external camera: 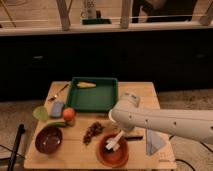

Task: Wipe red bowl with brush

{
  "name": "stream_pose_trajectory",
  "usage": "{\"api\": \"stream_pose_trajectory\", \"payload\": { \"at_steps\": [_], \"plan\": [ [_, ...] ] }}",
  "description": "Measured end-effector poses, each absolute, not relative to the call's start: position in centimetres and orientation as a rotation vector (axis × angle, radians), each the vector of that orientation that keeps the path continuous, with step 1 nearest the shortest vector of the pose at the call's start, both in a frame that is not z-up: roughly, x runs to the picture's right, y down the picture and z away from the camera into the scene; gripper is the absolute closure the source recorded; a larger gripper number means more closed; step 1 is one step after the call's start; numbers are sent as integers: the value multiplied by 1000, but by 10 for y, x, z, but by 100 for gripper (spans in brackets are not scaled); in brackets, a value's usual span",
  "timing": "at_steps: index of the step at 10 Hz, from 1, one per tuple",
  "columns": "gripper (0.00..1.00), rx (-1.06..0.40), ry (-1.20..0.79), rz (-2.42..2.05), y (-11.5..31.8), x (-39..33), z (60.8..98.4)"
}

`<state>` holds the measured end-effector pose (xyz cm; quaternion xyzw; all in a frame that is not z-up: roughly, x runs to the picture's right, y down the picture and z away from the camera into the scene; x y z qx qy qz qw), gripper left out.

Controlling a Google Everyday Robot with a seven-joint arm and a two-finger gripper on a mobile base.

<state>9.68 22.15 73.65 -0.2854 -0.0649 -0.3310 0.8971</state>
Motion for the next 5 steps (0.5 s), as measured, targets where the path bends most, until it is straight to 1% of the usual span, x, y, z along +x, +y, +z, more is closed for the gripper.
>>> {"api": "stream_pose_trajectory", "payload": {
  "at_steps": [2, 5],
  "plan": [
    [100, -588, -173, -738, 234, 86, 726],
    [100, -597, -190, -761, 246, 93, 716]
  ]
}}
